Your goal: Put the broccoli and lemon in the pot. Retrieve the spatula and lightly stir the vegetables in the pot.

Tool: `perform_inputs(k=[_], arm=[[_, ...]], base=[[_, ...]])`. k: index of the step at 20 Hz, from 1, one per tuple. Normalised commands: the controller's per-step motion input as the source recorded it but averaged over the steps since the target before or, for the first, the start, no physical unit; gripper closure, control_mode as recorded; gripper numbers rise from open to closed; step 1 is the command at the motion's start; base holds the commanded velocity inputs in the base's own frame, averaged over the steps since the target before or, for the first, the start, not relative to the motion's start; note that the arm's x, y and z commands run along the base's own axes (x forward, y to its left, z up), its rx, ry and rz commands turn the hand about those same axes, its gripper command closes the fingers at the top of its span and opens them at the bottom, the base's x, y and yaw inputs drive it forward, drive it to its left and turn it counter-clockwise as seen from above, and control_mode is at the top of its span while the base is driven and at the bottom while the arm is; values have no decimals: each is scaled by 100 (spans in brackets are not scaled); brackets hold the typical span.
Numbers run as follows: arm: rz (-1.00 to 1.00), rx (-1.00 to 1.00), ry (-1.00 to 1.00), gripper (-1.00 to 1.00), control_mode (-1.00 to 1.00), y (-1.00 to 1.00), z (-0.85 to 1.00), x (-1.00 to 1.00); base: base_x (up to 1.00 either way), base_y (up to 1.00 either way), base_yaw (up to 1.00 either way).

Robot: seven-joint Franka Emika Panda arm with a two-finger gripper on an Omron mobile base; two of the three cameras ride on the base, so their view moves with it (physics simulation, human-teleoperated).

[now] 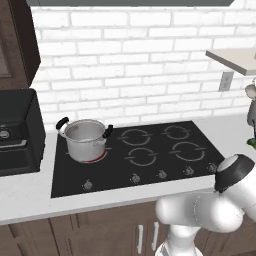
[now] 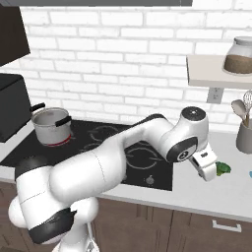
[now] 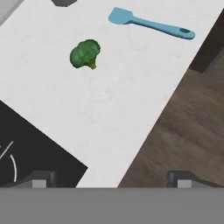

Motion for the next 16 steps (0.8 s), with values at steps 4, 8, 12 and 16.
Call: perform_inputs(k=[4,8,12,16], arm=[[-7,0,-3,-100,-100,-72,-30,0],[-8,2,-2,-100,-100,-39,-46,4],[-6,1,-8,-100,-100,-1,-34,23],[-4,0,-10,-100,-100,0,-22,39]], base=[[0,0,0],[0,0,0],[0,0,0],[0,0,0]])
